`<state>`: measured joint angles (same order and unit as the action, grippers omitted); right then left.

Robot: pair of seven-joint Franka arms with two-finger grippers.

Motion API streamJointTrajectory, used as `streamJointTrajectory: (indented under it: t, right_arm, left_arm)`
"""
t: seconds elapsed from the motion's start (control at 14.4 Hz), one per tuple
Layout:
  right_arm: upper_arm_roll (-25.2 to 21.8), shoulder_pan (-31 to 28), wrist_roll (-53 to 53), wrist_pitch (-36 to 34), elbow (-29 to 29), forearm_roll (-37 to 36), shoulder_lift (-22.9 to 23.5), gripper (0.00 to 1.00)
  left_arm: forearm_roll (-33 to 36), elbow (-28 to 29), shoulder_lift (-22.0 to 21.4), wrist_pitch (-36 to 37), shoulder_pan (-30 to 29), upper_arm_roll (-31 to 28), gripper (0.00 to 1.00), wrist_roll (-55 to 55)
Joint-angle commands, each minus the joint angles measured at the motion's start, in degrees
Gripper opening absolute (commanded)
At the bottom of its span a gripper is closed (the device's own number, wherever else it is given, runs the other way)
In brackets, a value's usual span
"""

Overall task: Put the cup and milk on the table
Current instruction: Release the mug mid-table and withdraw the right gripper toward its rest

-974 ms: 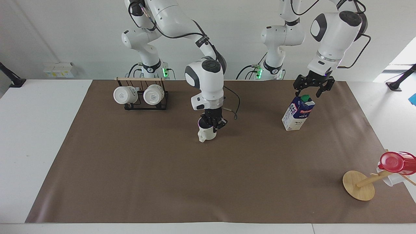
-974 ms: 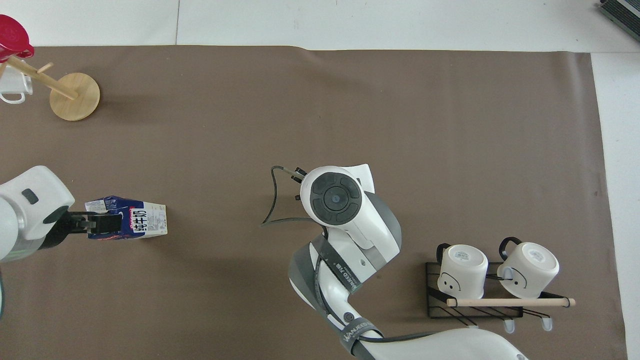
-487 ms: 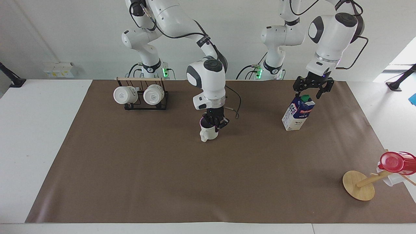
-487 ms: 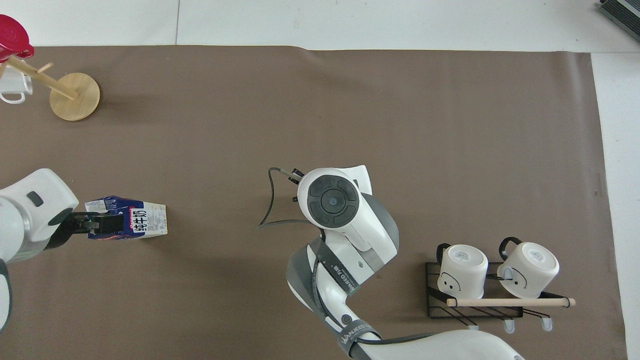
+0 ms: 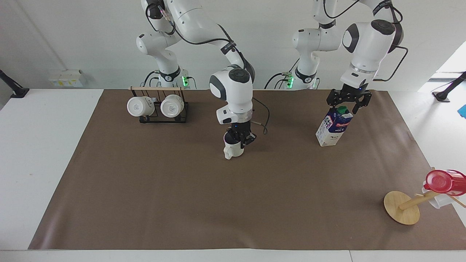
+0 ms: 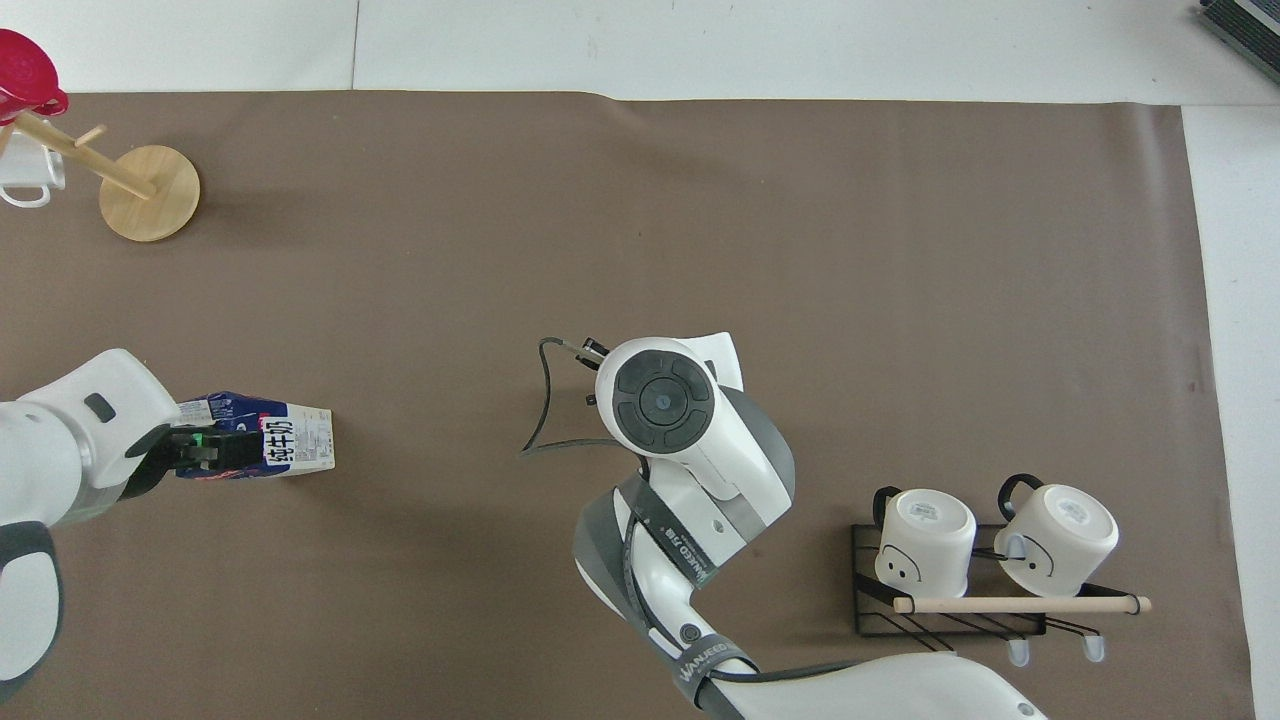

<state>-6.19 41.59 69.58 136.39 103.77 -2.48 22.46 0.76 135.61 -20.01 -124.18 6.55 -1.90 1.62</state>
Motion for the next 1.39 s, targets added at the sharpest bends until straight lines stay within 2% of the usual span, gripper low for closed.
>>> streamJointTrajectory:
  t: [0.0,0.35,0.7,0.76,0.9,0.97,1.04,1.18,1.32]
  right_arm:
    - [-0.05,-0.28,-1.72,1.25,-0.41,-1.48,-0.14,1.0]
    - [-0.58,-3.35,-10.76,0.2,-1.2,-0.42,-5.84,1.0]
    - [-0.58,-7.65,-22.09,-8.66,-1.2,-0.33,-12.61,1.0]
    - [-0.58,-8.88,-25.6,-11.12,-1.2,-0.25,-13.92,1.0]
    - [-0.58,-10.73,-30.63,-15.17,-1.11,-0.25,-15.95,1.0]
    - [-0.58,-11.96,-32.39,-17.27,-0.85,-0.16,-17.0,1.0]
    - [-0.58,-13.1,-34.93,-19.99,-0.59,-0.07,-18.14,1.0]
    - [-0.58,-15.12,-39.77,-26.06,-0.59,0.02,-20.08,1.0]
    - [-0.58,-18.2,-44.68,-30.28,-0.41,0.02,-21.75,1.0]
  left_arm:
    - [1.18,1.15,0.76,-2.38,0.48,-0.39,1.0,-0.22]
    - [1.18,1.06,2.26,-4.31,0.66,-0.39,1.0,-0.39]
    - [1.18,0.97,2.34,-3.96,0.66,-0.39,0.98,-0.74]
    - [1.18,0.89,2.34,-3.88,0.66,-0.39,0.94,-0.83]
    - [1.18,0.71,2.34,-3.53,0.66,-0.39,0.81,-1.79]
    - [1.18,0.71,2.34,-3.44,0.66,-0.39,0.78,-1.97]
    - [1.18,0.62,2.34,-3.35,0.66,-0.39,0.71,-1.97]
    - [1.18,0.53,2.43,-3.26,0.57,-0.39,0.66,-1.97]
    - [1.18,0.45,2.43,-3.08,0.57,-0.47,0.55,-2.06]
